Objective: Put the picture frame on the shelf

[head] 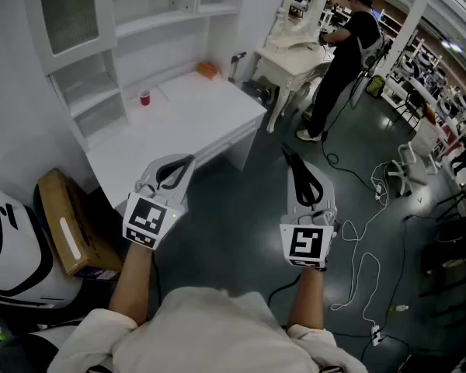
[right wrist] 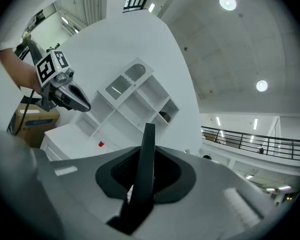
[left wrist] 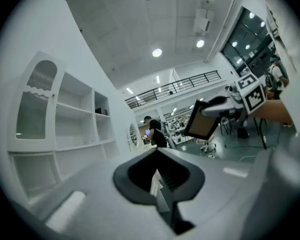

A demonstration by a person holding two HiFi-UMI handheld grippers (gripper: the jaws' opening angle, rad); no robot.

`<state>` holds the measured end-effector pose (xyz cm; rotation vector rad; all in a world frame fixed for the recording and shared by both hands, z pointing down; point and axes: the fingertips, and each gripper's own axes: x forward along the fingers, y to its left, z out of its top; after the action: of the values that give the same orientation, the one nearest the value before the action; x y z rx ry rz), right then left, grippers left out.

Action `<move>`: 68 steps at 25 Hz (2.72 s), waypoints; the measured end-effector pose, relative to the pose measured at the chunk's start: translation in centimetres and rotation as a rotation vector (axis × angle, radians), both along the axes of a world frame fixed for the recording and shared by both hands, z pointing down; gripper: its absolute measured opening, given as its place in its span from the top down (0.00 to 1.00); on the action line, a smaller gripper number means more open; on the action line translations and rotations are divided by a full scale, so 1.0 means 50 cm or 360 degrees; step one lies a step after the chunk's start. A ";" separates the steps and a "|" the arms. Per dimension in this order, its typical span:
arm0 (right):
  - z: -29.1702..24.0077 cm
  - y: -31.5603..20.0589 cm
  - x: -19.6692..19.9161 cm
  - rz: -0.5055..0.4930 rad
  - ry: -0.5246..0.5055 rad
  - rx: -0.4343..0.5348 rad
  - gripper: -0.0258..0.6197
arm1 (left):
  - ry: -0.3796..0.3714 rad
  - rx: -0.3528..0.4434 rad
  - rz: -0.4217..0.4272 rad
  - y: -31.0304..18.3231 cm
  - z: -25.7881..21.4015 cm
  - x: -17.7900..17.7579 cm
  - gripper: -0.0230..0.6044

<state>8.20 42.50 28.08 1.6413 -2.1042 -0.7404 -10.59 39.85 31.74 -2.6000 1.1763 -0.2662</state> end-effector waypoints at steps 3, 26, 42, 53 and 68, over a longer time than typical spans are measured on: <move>-0.006 -0.006 0.012 -0.0005 0.0021 0.0043 0.86 | -0.0012 0.0013 0.0009 -0.002 -0.003 0.015 0.96; 0.009 -0.003 0.157 -0.0159 -0.0187 0.0001 0.86 | -0.0026 -0.0016 -0.0168 0.023 0.022 0.125 0.96; 0.038 -0.227 0.202 -0.0104 -0.0219 -0.0023 0.86 | -0.0009 -0.0019 -0.0147 -0.213 0.042 0.158 0.96; 0.040 -0.498 0.189 -0.0066 -0.0224 -0.0075 0.86 | -0.0004 -0.0064 -0.0116 -0.490 0.053 0.148 0.96; 0.011 -0.784 0.139 -0.0082 -0.0192 -0.0064 0.86 | -0.0024 -0.0082 -0.0111 -0.774 0.037 0.114 0.96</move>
<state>15.15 3.30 28.64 1.6539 -2.2376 -0.6243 -4.88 1.16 33.57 -2.5995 1.2725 -0.3341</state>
